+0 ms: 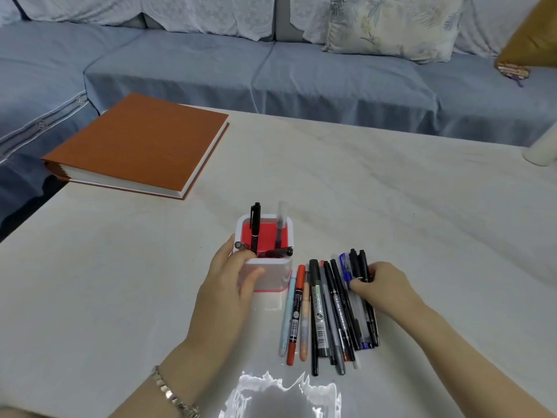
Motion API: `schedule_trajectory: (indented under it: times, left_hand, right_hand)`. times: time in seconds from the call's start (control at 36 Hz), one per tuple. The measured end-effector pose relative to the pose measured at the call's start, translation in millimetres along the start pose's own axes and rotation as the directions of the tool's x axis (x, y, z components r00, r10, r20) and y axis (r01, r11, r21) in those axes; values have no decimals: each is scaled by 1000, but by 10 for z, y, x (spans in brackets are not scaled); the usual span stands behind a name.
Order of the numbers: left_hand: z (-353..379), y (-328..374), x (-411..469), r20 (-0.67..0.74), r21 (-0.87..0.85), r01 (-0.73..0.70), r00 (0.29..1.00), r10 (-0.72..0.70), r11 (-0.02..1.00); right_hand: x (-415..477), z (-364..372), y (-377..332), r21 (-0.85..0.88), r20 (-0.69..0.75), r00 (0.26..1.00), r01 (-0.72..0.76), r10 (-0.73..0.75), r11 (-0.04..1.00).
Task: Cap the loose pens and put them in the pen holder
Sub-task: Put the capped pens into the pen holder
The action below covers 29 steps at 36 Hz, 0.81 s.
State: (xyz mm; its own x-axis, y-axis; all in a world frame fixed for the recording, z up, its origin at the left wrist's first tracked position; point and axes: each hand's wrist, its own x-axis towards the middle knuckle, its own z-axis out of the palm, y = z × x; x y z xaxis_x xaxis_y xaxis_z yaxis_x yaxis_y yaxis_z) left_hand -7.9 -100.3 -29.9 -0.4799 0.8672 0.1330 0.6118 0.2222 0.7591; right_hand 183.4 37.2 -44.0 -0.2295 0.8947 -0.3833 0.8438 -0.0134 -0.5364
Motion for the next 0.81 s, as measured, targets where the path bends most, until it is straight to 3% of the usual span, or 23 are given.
schedule_trajectory:
  times: [0.11, 0.17, 0.25, 0.31, 0.36, 0.42, 0.56, 0.69, 0.81]
  left_hand:
    - [0, 34, 4, 5, -11, -6, 1000, 6, 1000]
    - [1, 39, 0, 9, -23, 3, 1000, -3, 1000]
    - [1, 31, -11, -6, -26, 4, 1000, -4, 1000]
    - [-3, 38, -14, -3, -9, -3, 1000, 3, 1000]
    - [-10, 49, -15, -2, 2, -10, 1000, 10, 1000]
    - [-12, 53, -14, -4, 15, -7, 1000, 7, 1000]
    - [-1, 33, -15, -12, 20, -1, 1000, 1, 1000]
    - [-10, 61, -13, -28, -22, -30, 999, 29, 999]
    - [-21, 75, -16, 4, -36, -6, 1000, 6, 999]
  right_hand:
    - [-94, -207, -80, 71, -107, 989, 111, -103, 991]
    - [-165, -335, -232, 195, -196, 963, 223, -185, 955]
    - [-347, -485, -586, 481, -314, 897, 432, -309, 763]
    - [-461, -521, -818, 593, -377, 854, 519, -358, 616]
    - [-527, -481, -1014, 644, -395, 835, 550, -384, 532]
    - [-520, -353, -1154, 602, -386, 825, 565, -413, 564]
    - [-357, 70, -1203, 331, -272, 839, 542, -472, 772]
    - [-332, 74, -1058, 294, -239, 833, 552, -499, 781]
    - [-295, -108, -704, 229, -277, 862, 488, -424, 842]
